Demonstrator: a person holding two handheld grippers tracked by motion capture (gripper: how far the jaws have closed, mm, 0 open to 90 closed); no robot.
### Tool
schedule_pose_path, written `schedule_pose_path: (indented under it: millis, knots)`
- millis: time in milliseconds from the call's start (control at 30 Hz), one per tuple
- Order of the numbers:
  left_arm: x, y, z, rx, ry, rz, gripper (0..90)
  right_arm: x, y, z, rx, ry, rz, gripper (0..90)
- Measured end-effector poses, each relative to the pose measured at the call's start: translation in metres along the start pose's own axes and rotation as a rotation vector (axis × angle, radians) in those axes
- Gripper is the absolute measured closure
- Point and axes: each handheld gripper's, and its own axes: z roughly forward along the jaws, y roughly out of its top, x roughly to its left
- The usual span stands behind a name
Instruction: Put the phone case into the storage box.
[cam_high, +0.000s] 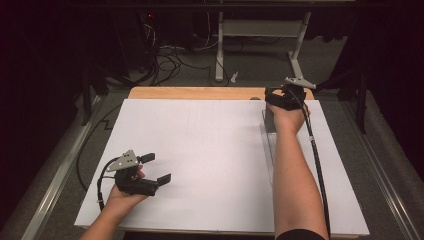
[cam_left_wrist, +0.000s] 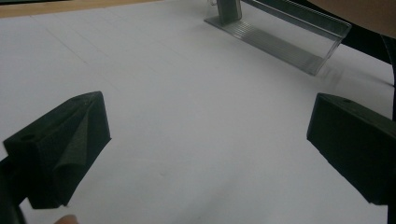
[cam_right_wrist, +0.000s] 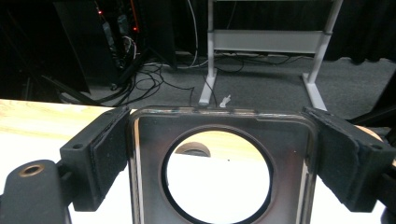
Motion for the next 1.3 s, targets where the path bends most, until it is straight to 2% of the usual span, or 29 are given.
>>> schedule_pose_path:
  millis: [133, 233, 333, 500, 667, 1300]
  knots:
    - [0.000, 0.000, 0.000, 0.002, 0.000, 0.002, 0.7, 0.000, 0.000, -0.003, -0.018, 0.007, 0.001, 13.1]
    - [0.000, 0.000, 0.000, 0.002, -0.001, 0.003, 0.7, 0.000, -0.002, -0.006, -0.056, 0.005, 0.000, 13.2]
    - [0.000, 0.000, 0.000, 0.000, 0.000, 0.002, 0.7, -0.002, -0.006, -0.009, -0.105, 0.009, 0.026, 13.2]
    - [-0.001, 0.000, 0.000, 0.002, 0.000, 0.006, 0.7, -0.004, -0.013, -0.014, -0.176, 0.016, 0.006, 13.2]
    - [-0.001, 0.001, 0.000, 0.000, -0.002, 0.007, 0.7, -0.005, -0.020, -0.017, -0.225, 0.024, -0.011, 13.1]
    - [-0.002, 0.001, 0.000, 0.000, -0.004, 0.012, 0.7, 0.000, -0.023, -0.020, -0.235, 0.015, -0.046, 13.3]
